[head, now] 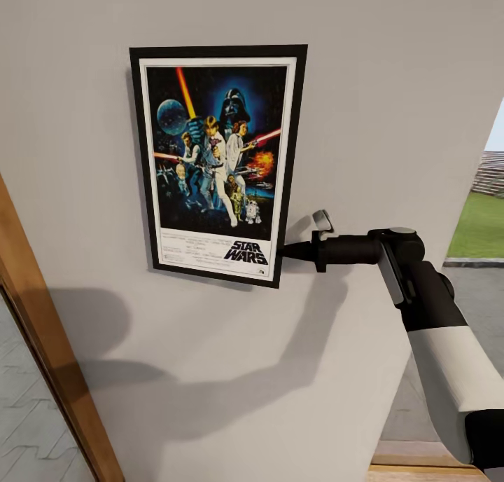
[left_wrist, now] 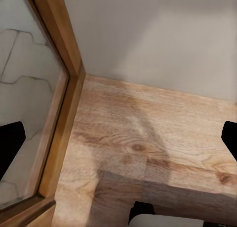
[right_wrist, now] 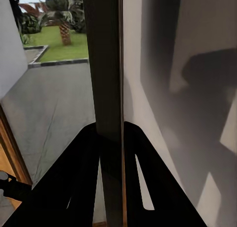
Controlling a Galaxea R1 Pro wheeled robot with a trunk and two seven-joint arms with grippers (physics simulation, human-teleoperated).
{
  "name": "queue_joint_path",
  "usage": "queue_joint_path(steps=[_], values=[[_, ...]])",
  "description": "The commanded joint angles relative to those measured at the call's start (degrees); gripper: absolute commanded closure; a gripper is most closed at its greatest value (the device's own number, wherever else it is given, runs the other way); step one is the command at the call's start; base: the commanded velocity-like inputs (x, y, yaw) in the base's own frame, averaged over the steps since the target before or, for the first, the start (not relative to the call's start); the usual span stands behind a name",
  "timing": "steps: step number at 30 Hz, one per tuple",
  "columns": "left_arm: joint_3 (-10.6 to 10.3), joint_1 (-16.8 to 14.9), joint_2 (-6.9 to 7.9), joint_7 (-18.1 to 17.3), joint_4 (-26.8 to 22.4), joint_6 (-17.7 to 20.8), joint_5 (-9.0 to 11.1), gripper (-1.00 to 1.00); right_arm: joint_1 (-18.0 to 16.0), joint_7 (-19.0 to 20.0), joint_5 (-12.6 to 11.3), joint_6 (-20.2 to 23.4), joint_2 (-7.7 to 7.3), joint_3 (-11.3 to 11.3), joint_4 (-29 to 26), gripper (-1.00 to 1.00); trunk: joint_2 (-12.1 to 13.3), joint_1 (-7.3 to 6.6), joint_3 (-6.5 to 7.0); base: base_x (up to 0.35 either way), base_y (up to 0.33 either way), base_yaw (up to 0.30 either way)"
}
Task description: Pick up the poster from the kitchen countertop and hang it on one of the wall nails in the kitchen.
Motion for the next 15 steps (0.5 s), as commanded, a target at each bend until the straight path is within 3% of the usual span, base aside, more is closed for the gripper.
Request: queue_joint_path(steps=[1, 15], values=[[0.2, 0.0, -0.03, -0.4, 0.0, -0.1, 0.0, -1.0, 0.0, -0.1, -0.4, 0.6, -0.06, 0.1, 0.0, 1.0, 0.0, 0.02, -0.01, 0.0, -0.001, 0.0], [0.2, 0.0, -0.03, -0.4, 0.0, -0.1, 0.0, -1.0, 0.0, -0.1, -0.3, 0.6, -0.06, 0.1, 0.0, 1.0, 0.0, 0.02, -0.01, 0.0, 0.0, 0.0]])
